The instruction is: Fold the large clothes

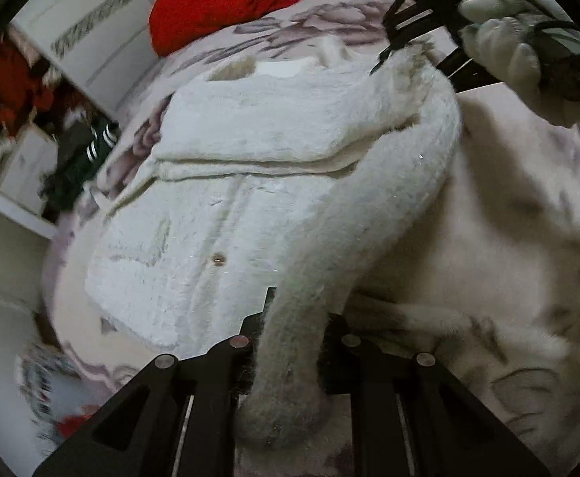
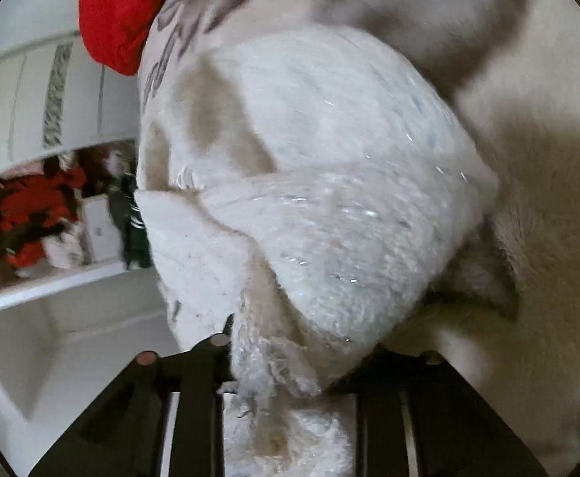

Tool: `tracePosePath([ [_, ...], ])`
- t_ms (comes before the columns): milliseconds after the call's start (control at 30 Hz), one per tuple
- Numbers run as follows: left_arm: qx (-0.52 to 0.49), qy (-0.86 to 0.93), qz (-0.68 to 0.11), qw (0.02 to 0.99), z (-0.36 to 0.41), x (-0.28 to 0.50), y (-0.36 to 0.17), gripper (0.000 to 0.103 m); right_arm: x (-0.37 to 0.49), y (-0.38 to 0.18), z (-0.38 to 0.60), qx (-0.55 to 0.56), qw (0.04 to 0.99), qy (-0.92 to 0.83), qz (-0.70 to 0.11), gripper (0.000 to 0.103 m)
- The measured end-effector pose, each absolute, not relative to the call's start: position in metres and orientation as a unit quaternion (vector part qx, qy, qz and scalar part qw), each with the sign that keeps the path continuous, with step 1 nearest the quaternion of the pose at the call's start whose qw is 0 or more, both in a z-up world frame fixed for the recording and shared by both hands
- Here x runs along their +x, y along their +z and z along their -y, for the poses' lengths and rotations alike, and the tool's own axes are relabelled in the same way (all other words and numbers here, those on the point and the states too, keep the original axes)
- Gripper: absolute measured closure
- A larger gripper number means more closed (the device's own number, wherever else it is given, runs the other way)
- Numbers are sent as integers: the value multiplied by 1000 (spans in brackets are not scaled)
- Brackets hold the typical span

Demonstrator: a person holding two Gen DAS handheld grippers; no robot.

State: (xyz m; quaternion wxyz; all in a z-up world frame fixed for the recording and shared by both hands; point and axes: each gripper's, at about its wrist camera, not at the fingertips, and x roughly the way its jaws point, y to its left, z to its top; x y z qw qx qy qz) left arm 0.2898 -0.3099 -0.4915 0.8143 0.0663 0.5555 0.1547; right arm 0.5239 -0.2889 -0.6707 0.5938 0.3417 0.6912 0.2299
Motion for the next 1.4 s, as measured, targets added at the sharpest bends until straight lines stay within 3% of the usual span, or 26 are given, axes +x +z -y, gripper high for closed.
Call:
tracePosePath([
  [200, -55, 138, -554, 819, 203, 291, -448, 92, 540, -564, 222, 285, 638, 189, -690, 81],
  [333, -137, 146, -559, 805, 110, 291, -449, 92, 564, -517, 126, 210, 659, 160, -704, 81],
  [533, -280, 138, -583, 750, -28, 290, -518, 91, 617, -551, -40, 128, 651, 109, -740, 81],
  [567, -296, 133, -586, 743, -41, 289, -530, 86, 622, -564, -63, 116, 650, 96, -745, 81],
  [633, -364, 96, -596, 710, -76, 284, -567, 78, 627, -592, -98, 75, 643, 82, -757, 76],
  [667, -388, 86, -594, 699, -83, 281, -573, 70, 628, -602, -111, 66, 641, 73, -761, 62],
  [767, -470, 50, -567, 675, -115, 255, -579, 59, 623, -605, -123, 73, 643, 82, -758, 27],
  [833, -477, 49, -561, 674, -128, 239, -572, 59, 616, -593, -127, 82, 642, 113, -754, 27],
  [900, -467, 63, -569, 674, -138, 229, -564, 47, 604, -572, -114, 95, 644, 143, -745, 27],
  [1067, -462, 44, -557, 689, -146, 237, -558, 46, 546, -539, -44, 124, 656, 170, -725, 27],
  [1167, -426, 2, -577, 697, -137, 264, -576, 42, 498, -556, 10, 130, 656, 135, -731, 27],
  [1333, -323, 4, -599, 733, -110, 294, -593, 44, 429, -636, 66, 223, 597, 123, -760, 27],
  [1367, -313, 6, -587, 747, -107, 293, -587, 70, 414, -658, 73, 247, 581, 122, -766, 27],
  [1400, -306, 8, -583, 753, -105, 292, -583, 85, 405, -674, 76, 269, 570, 128, -766, 26],
])
